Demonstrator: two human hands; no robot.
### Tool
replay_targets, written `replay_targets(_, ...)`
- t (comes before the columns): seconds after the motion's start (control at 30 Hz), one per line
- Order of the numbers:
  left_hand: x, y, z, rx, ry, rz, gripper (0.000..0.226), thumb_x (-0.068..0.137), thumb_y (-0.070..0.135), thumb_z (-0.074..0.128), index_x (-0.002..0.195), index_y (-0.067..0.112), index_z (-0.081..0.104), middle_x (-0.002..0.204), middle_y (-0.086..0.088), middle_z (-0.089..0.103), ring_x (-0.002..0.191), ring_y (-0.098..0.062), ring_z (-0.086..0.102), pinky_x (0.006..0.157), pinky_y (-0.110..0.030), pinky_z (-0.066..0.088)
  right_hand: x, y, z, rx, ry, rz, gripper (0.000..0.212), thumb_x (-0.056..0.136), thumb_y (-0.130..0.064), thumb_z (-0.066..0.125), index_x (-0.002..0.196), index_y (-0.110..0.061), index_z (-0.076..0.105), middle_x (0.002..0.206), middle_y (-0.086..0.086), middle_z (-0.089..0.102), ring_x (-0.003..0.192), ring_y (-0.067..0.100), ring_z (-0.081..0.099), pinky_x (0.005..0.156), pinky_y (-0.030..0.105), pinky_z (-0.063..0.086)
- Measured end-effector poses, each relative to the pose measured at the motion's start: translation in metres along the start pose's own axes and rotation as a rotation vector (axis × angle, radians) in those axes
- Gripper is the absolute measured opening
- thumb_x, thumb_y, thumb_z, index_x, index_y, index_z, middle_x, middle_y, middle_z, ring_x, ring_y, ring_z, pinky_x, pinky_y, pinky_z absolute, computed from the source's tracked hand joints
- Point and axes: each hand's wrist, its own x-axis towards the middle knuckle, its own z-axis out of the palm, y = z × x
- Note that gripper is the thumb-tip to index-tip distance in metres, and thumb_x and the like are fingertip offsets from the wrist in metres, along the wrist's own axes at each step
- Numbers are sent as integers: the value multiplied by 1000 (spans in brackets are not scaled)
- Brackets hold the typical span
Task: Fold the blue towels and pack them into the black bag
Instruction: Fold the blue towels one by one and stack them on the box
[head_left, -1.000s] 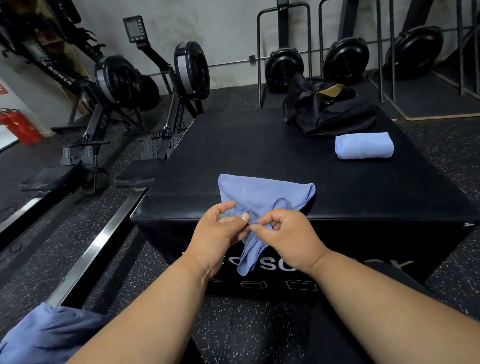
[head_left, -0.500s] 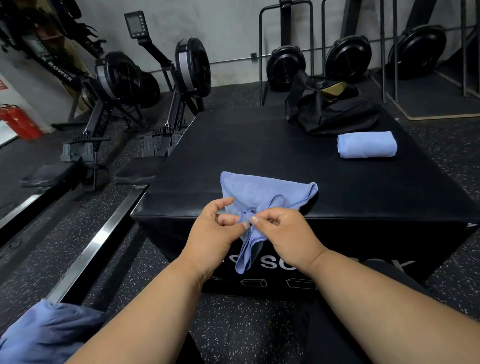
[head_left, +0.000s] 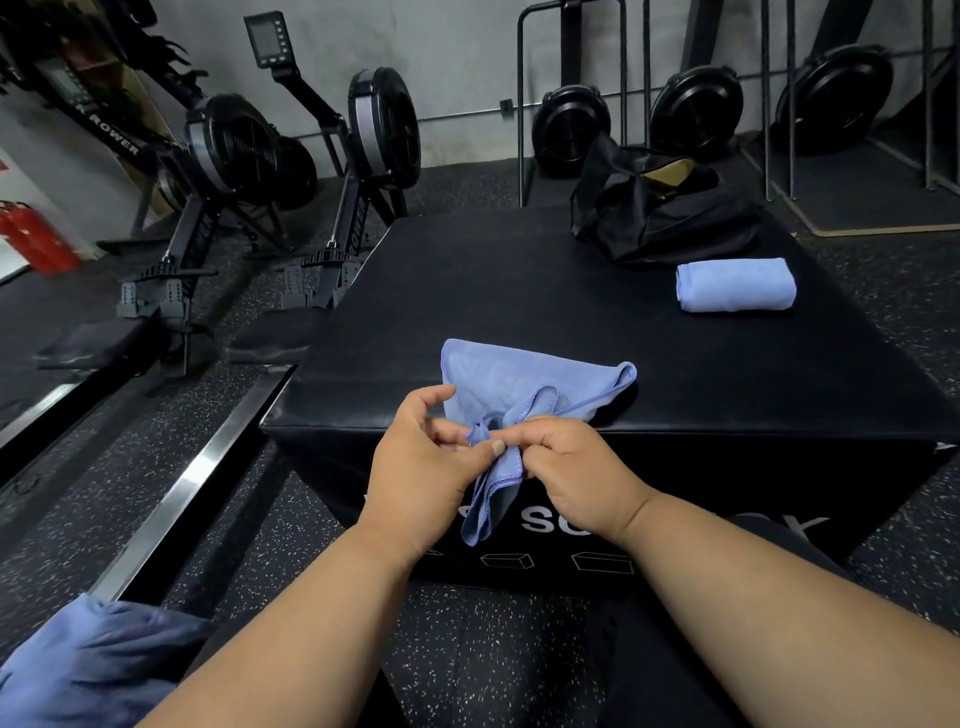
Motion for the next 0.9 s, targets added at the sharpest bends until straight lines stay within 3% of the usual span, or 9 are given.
replay_targets(0.17,2,-1,-5,27,-23,-8,50,86,15,83,126,31,58,90,3,79,84,-10,75,83,-30,57,1,-1,0,69,6,22,50,93,10,44,117,-13,81,115,-8,77,112,2,68,104,24,50)
replay_targets(0.27,3,-5,-8,-16,-36,-34,44,90,12,79,127,27,59,87,1,78,75,-10,70,77,-29,52,0,0,3,95,-1,49,48,94,2,45,119,-20,80,117,-8,77,115,6,68,108,34,52)
replay_targets(0.4,5,-7,-15,-188,-40,-73,37,95,6,74,125,21,58,76,5,74,68,-4,64,75,-25,49,1,4,3,98,35,91,47,95,-3,50,113,-36,79,108,8,79,105,41,68,102,58,52)
replay_targets(0.53,15,-9,-34,-350,31,-85,42,94,-2,73,128,16,57,78,3,75,81,-10,72,84,-30,56,3,-2,-5,352,154,119,28,98,-9,59,111,-20,81,110,21,76,97,27,73,97,46,60)
replay_targets(0.67,25,1,-65,-492,161,-110,40,96,-3,69,128,15,56,81,1,73,83,-11,73,81,-27,59,-1,-8,-19,409,261,144,19,100,-9,67,111,-18,79,92,2,74,85,14,67,84,31,60)
replay_targets(0.8,31,8,-103,-694,345,-249,44,99,-1,63,138,16,53,102,-5,71,89,-13,71,81,-27,57,-10,-23,-43,565,375,169,18,101,-5,64,112,-12,76,95,3,74,75,11,65,72,25,56)
replay_targets(0.9,24,8,-115,-769,376,-318,42,100,1,59,137,18,53,100,-3,66,85,-12,64,80,-29,56,-25,-34,-55,626,375,169,19,102,-7,64,117,-10,76,98,3,73,68,10,61,74,26,55)
